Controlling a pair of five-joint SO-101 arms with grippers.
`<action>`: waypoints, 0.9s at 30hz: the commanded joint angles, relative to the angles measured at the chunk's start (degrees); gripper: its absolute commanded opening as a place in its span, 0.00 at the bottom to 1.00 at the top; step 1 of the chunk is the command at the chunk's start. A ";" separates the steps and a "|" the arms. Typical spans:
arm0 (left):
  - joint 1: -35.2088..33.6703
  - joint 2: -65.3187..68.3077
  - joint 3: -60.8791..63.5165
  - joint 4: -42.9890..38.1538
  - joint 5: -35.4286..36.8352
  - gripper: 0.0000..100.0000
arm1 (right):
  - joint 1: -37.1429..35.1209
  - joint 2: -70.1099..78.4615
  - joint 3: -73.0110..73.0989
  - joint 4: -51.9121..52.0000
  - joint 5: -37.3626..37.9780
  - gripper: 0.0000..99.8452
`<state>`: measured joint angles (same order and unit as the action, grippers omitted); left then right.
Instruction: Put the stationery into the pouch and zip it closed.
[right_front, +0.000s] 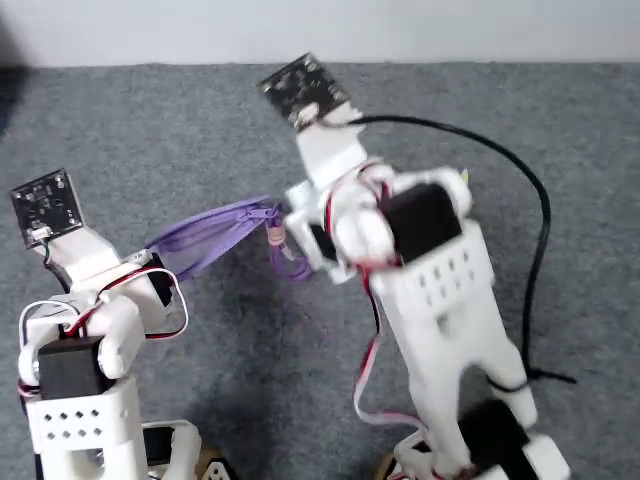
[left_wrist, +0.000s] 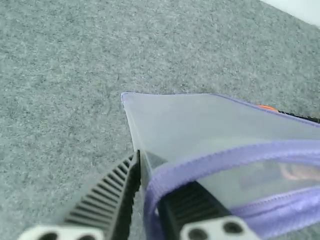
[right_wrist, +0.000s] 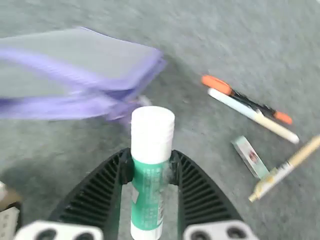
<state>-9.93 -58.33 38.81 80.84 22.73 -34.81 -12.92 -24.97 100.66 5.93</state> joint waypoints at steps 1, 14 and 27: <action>-0.09 0.79 -1.54 -0.35 0.70 0.01 | -5.67 -6.46 0.88 1.98 -5.54 0.01; -0.09 0.53 -1.54 -0.35 0.70 0.01 | -12.62 -19.38 15.21 -13.14 -20.75 0.01; -0.09 0.53 -1.45 -0.09 0.70 0.01 | -14.99 -38.73 51.34 -58.15 -13.01 0.01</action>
<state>-9.93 -58.33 38.81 80.84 22.73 -48.00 -48.53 22.95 53.10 -10.68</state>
